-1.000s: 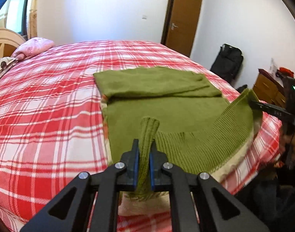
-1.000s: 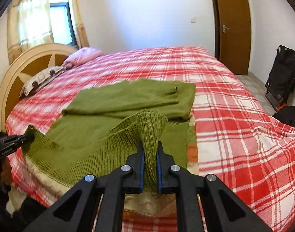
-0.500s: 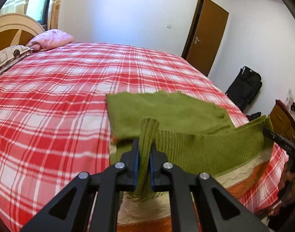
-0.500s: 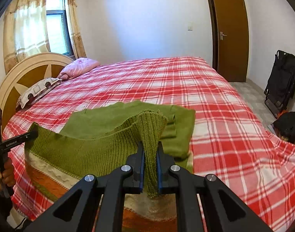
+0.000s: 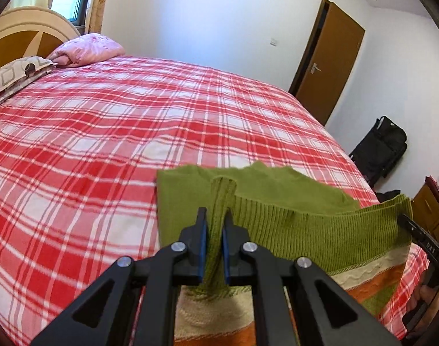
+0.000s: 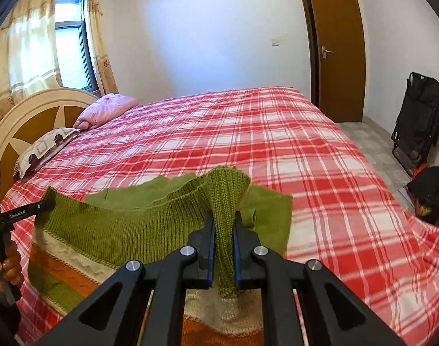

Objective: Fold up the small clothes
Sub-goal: 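Flip the sweater over with both grippers and release it flat, then position both open grippers over the striped sweater's side edge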

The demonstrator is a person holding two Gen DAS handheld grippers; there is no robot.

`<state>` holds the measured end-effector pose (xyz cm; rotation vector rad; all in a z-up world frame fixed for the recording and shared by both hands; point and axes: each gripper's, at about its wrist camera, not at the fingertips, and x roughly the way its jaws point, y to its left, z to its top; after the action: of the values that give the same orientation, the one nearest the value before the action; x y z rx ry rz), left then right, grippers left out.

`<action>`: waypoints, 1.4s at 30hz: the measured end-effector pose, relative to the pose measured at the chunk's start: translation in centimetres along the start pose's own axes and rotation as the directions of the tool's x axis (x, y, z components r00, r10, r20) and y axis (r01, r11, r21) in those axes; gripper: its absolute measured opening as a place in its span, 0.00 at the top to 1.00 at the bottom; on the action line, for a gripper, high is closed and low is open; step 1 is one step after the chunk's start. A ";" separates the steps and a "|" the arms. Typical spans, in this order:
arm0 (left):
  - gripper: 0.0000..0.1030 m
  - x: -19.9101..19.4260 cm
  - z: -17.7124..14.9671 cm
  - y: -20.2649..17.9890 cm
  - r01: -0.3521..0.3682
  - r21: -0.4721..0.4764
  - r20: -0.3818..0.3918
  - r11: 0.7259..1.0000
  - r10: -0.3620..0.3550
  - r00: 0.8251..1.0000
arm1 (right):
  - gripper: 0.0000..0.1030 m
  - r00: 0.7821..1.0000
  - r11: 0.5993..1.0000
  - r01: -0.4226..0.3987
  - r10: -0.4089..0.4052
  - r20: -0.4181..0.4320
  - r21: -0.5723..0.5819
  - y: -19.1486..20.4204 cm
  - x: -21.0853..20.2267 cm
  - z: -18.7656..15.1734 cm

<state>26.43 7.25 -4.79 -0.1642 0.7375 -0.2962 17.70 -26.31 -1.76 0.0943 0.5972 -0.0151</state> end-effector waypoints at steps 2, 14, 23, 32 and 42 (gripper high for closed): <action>0.91 0.8 1.0 -0.1 -0.007 0.000 0.005 1.000 0.007 1.000 | 0.91 1.000 1.000 0.006 -0.006 0.000 0.003 -0.1 1.1 0.8; 0.91 7.1 5.3 -0.2 -0.065 -0.024 0.012 0.998 0.066 0.998 | 0.91 0.997 0.998 0.062 -0.062 -0.037 0.009 -1.7 10.1 3.4; 0.91 13.2 3.5 1.2 -0.204 -0.046 -0.070 0.978 0.201 0.977 | 0.91 0.977 0.977 0.169 -0.184 -0.109 -0.129 -0.8 16.6 1.2; 0.83 14.9 2.9 2.3 -0.236 -0.092 -0.105 0.967 0.227 0.968 | 0.87 0.946 0.958 0.226 -0.259 -0.197 -0.174 -1.0 19.4 1.1; 0.68 14.7 3.6 2.5 -0.257 -0.071 -0.146 0.964 0.244 0.959 | 0.67 0.962 0.959 0.274 -0.274 -0.006 0.073 -3.9 10.2 1.9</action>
<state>39.72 5.08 -12.11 -0.1342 0.8984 -0.0320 27.01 -30.20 -6.29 0.0820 0.6018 -0.3070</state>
